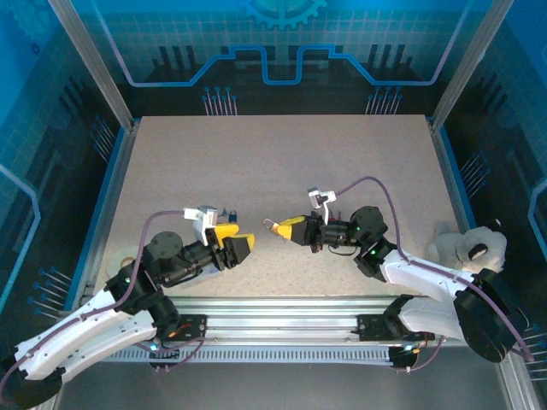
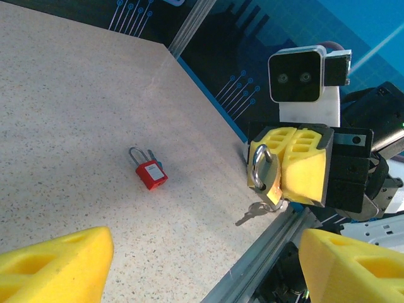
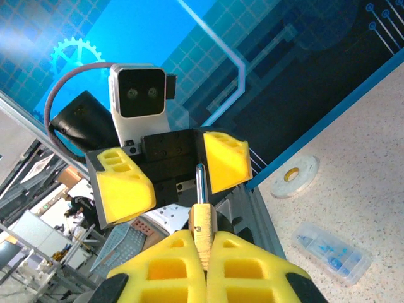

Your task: Lock with the key

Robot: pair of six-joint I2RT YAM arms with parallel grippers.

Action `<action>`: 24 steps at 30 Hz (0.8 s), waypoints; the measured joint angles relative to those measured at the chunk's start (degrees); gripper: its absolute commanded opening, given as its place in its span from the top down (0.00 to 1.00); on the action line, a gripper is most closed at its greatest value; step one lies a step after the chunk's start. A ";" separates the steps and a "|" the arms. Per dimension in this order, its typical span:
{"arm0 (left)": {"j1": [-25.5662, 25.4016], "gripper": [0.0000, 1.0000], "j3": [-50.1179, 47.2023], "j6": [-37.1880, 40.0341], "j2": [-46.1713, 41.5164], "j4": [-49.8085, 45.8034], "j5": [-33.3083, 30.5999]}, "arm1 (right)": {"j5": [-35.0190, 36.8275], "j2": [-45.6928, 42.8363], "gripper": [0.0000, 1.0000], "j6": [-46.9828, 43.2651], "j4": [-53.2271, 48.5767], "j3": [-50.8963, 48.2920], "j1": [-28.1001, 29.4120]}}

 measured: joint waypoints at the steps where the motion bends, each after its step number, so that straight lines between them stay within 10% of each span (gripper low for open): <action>1: 0.15 0.23 0.26 -0.07 0.44 0.04 0.42 | -0.17 0.11 1.00 -0.37 -0.11 0.02 0.04; 24: 8.22 0.41 4.83 -4.52 8.74 0.13 18.84 | -3.96 2.58 1.00 -4.98 -3.89 0.92 0.85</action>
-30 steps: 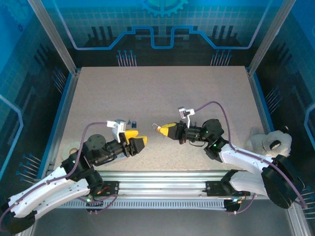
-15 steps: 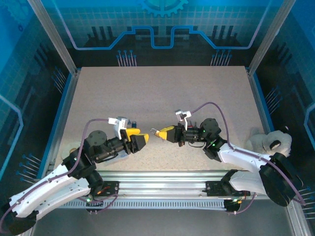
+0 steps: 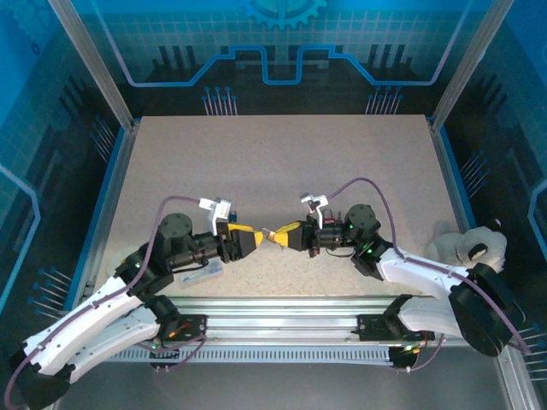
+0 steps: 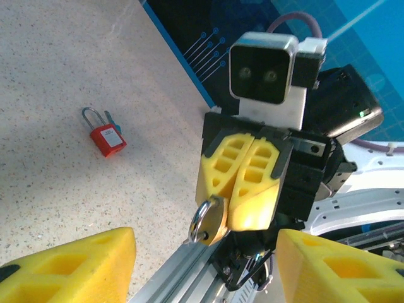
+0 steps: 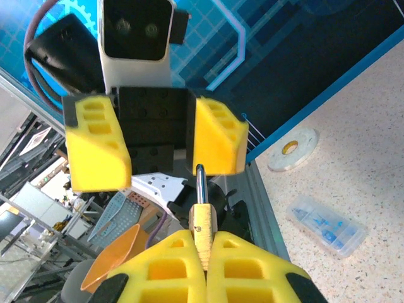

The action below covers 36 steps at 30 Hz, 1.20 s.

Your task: Lock with the key

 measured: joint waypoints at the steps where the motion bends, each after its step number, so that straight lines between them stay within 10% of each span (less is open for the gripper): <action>1: 1.07 0.43 0.76 0.02 0.04 -0.63 1.09 | -0.46 0.28 1.00 -0.24 -0.11 0.15 0.00; 13: 6.73 0.49 3.76 0.17 3.54 -6.03 13.88 | -4.33 2.58 1.00 -1.38 -0.83 1.62 0.02; 36: 6.95 0.68 3.78 1.66 5.62 -7.26 17.90 | -8.15 3.41 1.00 -1.73 -0.90 2.47 0.50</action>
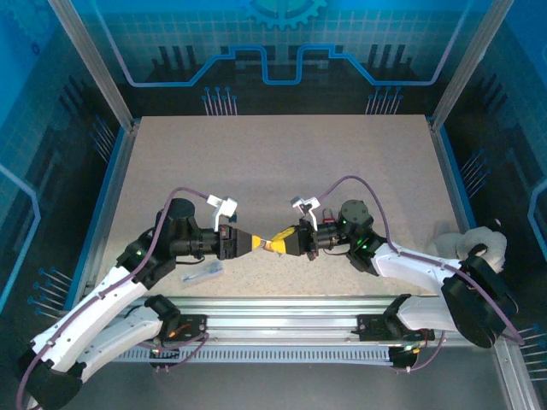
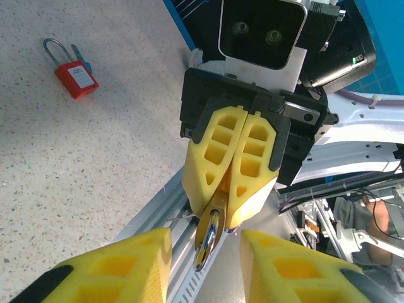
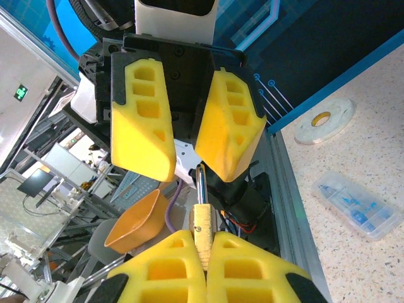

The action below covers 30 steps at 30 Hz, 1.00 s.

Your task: Lock with the key

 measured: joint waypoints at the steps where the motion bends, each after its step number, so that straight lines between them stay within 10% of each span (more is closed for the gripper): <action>1: 0.00 0.68 0.00 0.00 0.00 0.04 0.04 | -0.17 0.00 1.00 0.07 0.17 0.02 0.00; 30: 0.04 0.73 -0.31 -0.61 -0.22 1.57 4.46 | -2.75 0.74 1.00 2.38 2.25 0.66 0.00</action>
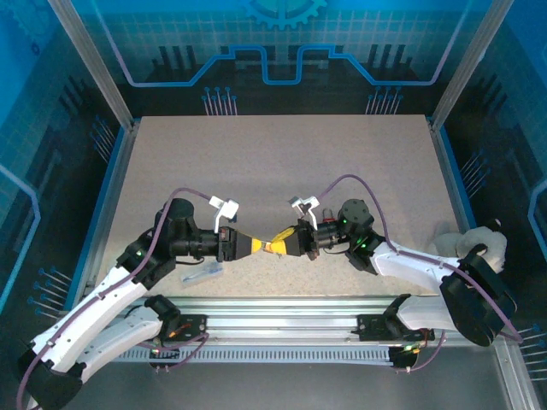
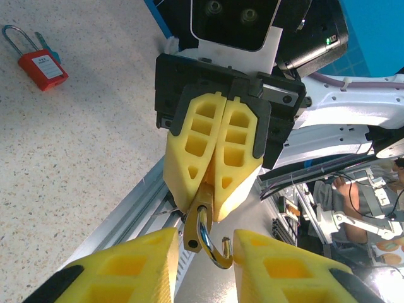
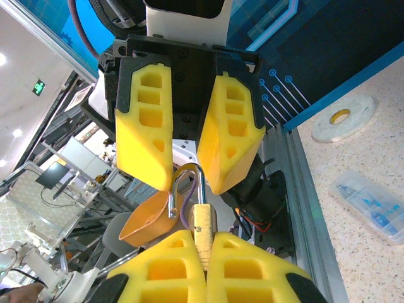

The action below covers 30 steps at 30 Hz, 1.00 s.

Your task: Lock with the key

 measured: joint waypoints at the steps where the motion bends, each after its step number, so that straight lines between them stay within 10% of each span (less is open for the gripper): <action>1: 0.00 0.73 0.00 0.00 0.00 0.00 0.00 | 0.00 0.00 1.00 -0.02 0.00 0.00 0.00; 15: 0.00 1.00 -0.02 0.13 -0.02 0.00 0.09 | -0.85 0.00 1.00 0.22 0.02 0.00 0.02; 30: 0.02 1.00 -2.91 -1.18 -3.54 4.31 -0.02 | -4.79 3.52 1.00 11.26 5.90 2.47 0.02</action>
